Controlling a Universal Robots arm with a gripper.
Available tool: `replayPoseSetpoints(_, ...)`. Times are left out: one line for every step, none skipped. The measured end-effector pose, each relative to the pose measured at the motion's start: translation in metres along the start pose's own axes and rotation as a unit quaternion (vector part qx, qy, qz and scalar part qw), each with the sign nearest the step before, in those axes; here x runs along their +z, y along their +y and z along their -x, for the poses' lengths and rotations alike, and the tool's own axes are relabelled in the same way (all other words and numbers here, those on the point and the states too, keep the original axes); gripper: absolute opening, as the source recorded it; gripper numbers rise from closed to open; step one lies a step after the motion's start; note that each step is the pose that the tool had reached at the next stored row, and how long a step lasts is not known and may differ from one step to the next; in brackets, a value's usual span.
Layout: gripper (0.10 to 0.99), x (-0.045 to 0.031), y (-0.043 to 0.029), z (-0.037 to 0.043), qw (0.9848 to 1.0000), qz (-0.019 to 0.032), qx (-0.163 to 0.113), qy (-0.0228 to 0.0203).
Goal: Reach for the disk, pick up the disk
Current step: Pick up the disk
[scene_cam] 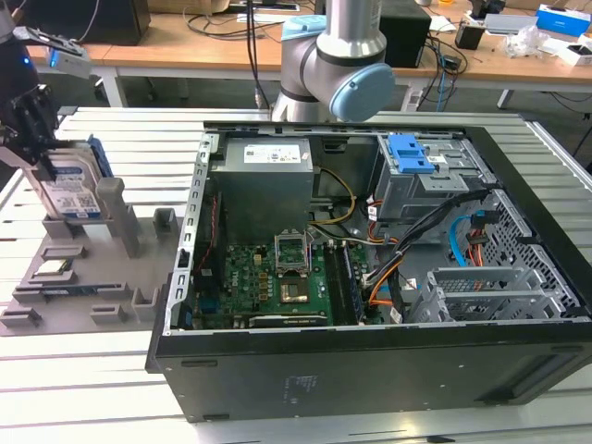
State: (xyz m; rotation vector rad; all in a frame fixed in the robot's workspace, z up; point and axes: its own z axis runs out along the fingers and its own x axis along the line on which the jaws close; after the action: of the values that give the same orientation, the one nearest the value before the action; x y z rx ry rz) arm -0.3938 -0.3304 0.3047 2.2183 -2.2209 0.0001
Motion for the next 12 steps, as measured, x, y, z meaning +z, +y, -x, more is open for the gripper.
replayPoseSetpoints(0.365, -0.0014, 0.0000, 0.0000, 1.0000, 0.0000, 0.000, 0.0000)
replayPoseSetpoints(0.365, -0.0026, 0.0000, 0.0000, 1.0000, 0.0000, 0.000, 0.0000)
replayPoseSetpoints(0.365, -0.0045, 0.0000, 0.0000, 1.0000, 0.0000, 0.000, 0.0000)
replayPoseSetpoints(0.365, -0.0059, -0.0001, 0.0000, 1.0000, 0.0000, 0.000, 0.0000)
replayPoseSetpoints(0.365, -0.0080, -0.0001, 0.0000, 1.0000, 0.0000, 0.000, 0.0000)
replayPoseSetpoints(0.365, -0.0094, -0.0001, 0.0000, 1.0000, 0.0000, 0.000, 0.0000)
replayPoseSetpoints(0.365, -0.0106, -0.0001, 0.0000, 1.0000, 0.0000, 0.000, 0.0000)
replayPoseSetpoints(0.365, -0.0126, -0.0002, 0.0000, 1.0000, 0.0000, 0.000, 0.0000)
replayPoseSetpoints(0.365, -0.0140, -0.0002, 0.0000, 1.0000, 0.0000, 0.000, 0.0000)
replayPoseSetpoints(0.365, -0.0164, -0.0001, 0.0000, 1.0000, 0.0001, 0.000, 0.0000)
replayPoseSetpoints(0.365, -0.0177, -0.0002, 0.0000, 1.0000, 0.0000, 0.000, 0.0000)
replayPoseSetpoints(0.365, -0.0191, -0.0002, 0.0000, 1.0000, 0.0000, 0.000, 0.0000)
